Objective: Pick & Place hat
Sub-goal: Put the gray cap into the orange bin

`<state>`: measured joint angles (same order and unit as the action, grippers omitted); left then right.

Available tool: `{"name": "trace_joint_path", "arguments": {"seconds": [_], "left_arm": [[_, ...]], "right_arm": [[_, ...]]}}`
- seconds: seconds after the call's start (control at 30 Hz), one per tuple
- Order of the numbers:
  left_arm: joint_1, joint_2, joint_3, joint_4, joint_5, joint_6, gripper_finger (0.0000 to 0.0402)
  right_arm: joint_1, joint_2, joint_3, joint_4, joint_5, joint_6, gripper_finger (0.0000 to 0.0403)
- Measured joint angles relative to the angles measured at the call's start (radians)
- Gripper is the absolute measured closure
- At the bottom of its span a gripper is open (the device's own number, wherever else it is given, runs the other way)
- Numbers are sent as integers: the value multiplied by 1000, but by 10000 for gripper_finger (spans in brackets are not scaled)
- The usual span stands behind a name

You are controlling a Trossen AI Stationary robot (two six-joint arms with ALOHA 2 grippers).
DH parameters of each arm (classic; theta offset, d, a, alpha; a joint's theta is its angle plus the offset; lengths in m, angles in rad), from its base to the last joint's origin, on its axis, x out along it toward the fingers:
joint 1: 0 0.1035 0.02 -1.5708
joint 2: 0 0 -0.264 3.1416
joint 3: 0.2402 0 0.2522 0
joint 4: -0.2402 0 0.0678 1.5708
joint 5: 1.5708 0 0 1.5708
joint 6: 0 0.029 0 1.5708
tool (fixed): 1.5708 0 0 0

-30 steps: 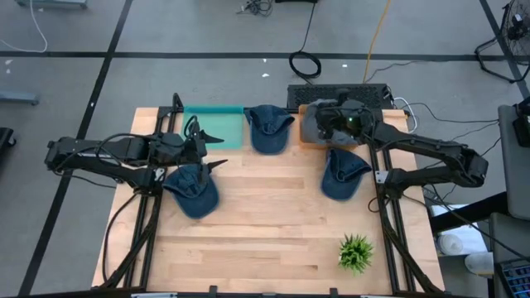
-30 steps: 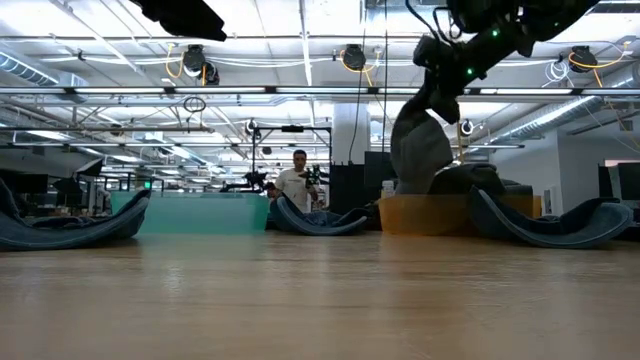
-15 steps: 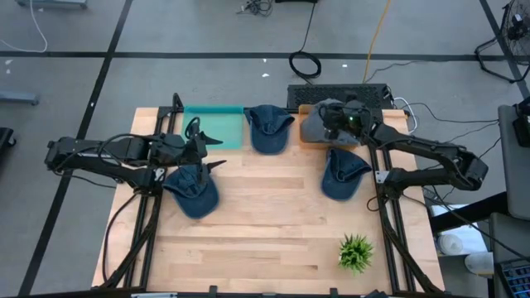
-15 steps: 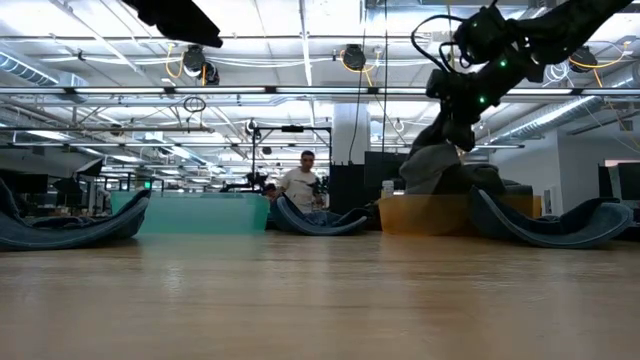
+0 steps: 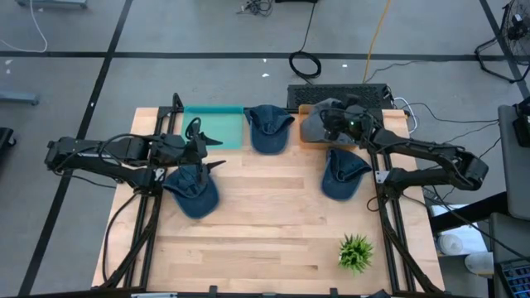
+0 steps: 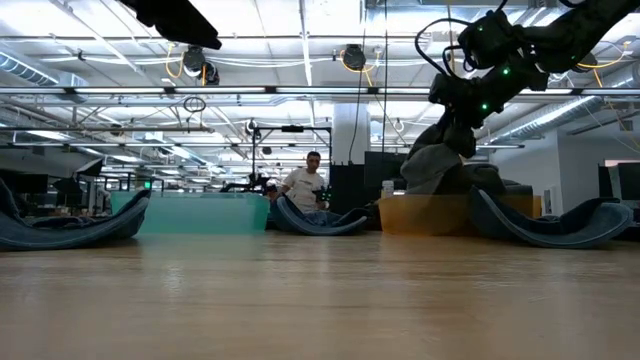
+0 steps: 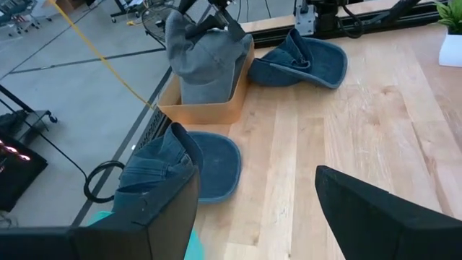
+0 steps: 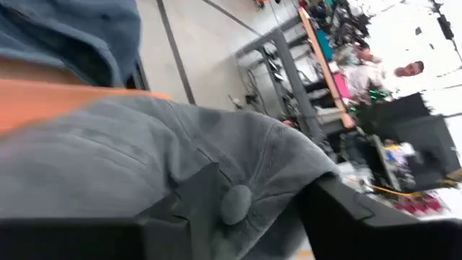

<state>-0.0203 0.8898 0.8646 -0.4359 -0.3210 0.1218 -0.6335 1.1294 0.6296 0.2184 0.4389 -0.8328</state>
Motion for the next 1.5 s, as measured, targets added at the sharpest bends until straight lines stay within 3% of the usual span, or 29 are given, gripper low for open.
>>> {"name": "trace_joint_path", "arguments": {"seconds": [0.2, 0.53, 0.63, 0.77, 0.93, 1.17, 1.43, 1.5], "left_arm": [[0, 0, 0, -4, 2, -1, 121], [0, 0, 0, -7, -41, 5, 140], [0, 0, 0, -7, -47, 18, 145], [0, 0, 0, -5, -47, 28, 146], [0, 0, 0, -5, -47, 33, 138], [0, 0, 0, -5, -46, 6, 149], [0, 0, 0, -9, -45, -27, 154], [0, 0, 0, -9, -45, -27, 151]], "right_arm": [[2, -41, 0, -6, 157, -16, 182], [75, -90, 0, 25, 154, 85, 164], [113, -84, 0, 92, 157, 110, 167], [157, -85, 0, 271, 265, 42, 165], [148, -75, 0, 367, 55, 37, 170], [52, 29, 0, 368, 52, 177, 192], [-65, 188, 0, 335, 21, 533, 195], [-77, 213, 0, 278, -43, 592, 195]]}}
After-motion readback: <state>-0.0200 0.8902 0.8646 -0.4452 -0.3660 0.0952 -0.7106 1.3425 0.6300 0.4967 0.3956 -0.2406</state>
